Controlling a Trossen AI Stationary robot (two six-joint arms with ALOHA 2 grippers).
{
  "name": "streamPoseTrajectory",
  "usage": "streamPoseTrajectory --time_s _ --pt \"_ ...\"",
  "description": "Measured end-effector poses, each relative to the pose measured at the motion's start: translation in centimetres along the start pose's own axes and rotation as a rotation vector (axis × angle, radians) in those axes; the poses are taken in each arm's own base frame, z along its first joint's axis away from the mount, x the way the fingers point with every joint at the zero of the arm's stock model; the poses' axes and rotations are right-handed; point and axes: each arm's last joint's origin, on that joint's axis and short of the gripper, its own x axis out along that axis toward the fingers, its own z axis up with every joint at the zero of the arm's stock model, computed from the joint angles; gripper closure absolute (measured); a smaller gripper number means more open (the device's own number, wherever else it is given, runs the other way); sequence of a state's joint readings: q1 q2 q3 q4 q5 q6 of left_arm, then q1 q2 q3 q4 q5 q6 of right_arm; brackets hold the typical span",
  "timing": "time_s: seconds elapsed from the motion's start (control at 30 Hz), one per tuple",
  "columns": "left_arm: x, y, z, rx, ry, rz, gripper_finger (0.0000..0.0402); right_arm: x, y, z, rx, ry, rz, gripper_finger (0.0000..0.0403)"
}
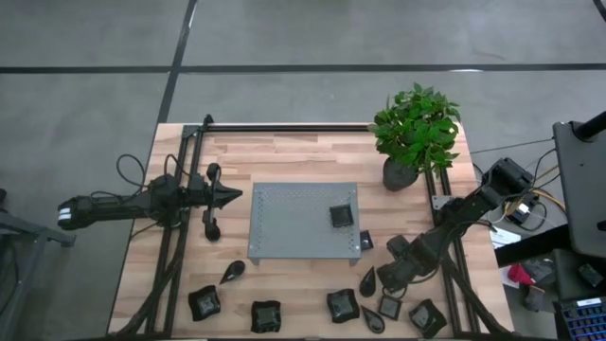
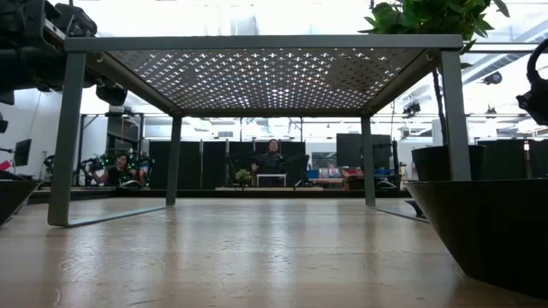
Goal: Pick & Place Mini shaped plates
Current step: Stack the black square plate on the black square plates on the shelf
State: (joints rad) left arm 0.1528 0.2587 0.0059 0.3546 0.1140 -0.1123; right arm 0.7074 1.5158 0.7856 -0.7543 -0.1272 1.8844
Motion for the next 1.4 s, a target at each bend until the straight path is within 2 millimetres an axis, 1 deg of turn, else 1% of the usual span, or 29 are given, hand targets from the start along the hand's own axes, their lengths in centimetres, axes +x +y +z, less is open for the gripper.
streamPoseTrajectory --time_s 0.2,0.53,1.0,1.2,1.4 --pt "0.0 0.0 0.0 0.0 0.0 0.0 0.0401 0.2 0.1 -0.2 -0.003 0.009 0.025 0.0301" --pt "0.0 0.0 0.0 0.0 0.0 0.001 0.0401 1.3 0.2 -0.3 -0.018 0.005 -0.019 0.0327" --pt "0.0 0.0 0.0 0.0 0.0 0.0 0.0401 0.6 0.1 -0.4 -0.018 0.016 0.006 0.0359" --pt "0.0 0.0 0.0 0.0 0.0 0.0 0.0401 0.6 0.1 -0.4 -0.018 0.02 0.006 0.0389" --pt "0.0 0.0 0.0 0.0 0.0 0.0 0.0401 0.4 0.1 -0.4 -0.015 0.022 0.012 0.0393"
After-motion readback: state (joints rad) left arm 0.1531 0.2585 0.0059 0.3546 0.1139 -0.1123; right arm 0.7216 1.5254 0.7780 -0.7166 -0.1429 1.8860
